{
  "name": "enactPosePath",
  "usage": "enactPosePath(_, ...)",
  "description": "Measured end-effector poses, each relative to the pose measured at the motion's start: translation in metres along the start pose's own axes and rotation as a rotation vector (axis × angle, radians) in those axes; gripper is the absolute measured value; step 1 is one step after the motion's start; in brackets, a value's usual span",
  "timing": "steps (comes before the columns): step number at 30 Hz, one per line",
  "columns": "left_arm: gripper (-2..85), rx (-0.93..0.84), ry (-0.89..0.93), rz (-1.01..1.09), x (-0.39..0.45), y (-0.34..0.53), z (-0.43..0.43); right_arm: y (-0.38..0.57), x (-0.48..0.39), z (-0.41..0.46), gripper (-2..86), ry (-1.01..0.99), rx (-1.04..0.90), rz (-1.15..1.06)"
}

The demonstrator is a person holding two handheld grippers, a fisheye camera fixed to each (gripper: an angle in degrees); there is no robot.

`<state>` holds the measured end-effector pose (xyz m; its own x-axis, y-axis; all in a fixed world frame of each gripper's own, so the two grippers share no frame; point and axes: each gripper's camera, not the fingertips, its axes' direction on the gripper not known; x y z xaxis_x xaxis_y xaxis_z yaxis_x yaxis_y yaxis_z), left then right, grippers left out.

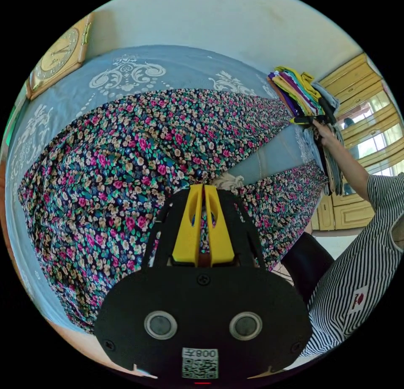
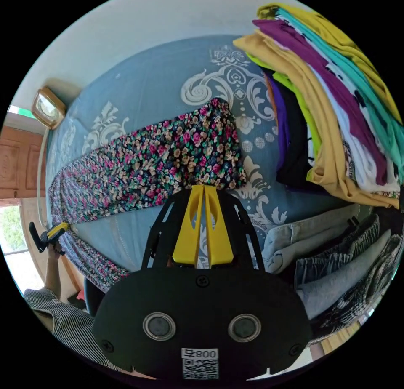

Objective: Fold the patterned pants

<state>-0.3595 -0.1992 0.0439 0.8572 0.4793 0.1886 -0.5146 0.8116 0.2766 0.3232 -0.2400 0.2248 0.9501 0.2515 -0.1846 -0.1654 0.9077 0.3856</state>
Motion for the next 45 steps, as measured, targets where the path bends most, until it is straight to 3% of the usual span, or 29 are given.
enactPosePath(3,1.9,0.042,0.035,-0.04,-0.006,0.004,-0.009,0.005,-0.01,-0.006,0.2,0.088,0.072,-0.011)
enactPosePath(6,2.5,-0.019,0.045,-0.095,-0.013,0.006,-0.002,0.002,-0.01,0.012,0.2,0.136,0.008,-0.006)
enactPosePath(10,3.5,0.134,0.082,-0.128,-0.015,0.017,-0.033,0.007,-0.019,0.003,0.2,0.091,0.055,0.011)
enactPosePath(13,4.3,0.154,0.004,-0.207,-0.025,0.029,-0.048,0.011,-0.033,0.007,0.2,0.135,0.059,-0.012)
enactPosePath(18,5.1,0.24,-0.164,-0.363,-0.056,0.044,-0.087,0.018,-0.068,0.015,0.2,0.03,0.07,-0.103)
enactPosePath(23,5.9,0.266,-0.24,-0.476,-0.102,0.027,-0.121,0.017,-0.138,0.031,0.6,-0.09,0.05,-0.361)
enactPosePath(37,7.7,-0.151,-0.519,-0.188,-0.112,-0.082,-0.124,-0.033,-0.31,0.062,6.4,-0.226,0.0,-0.834)
enactPosePath(45,7.6,-0.287,-0.524,-0.102,-0.104,-0.1,-0.11,-0.043,-0.414,0.102,8.4,-0.104,-0.019,-1.016)
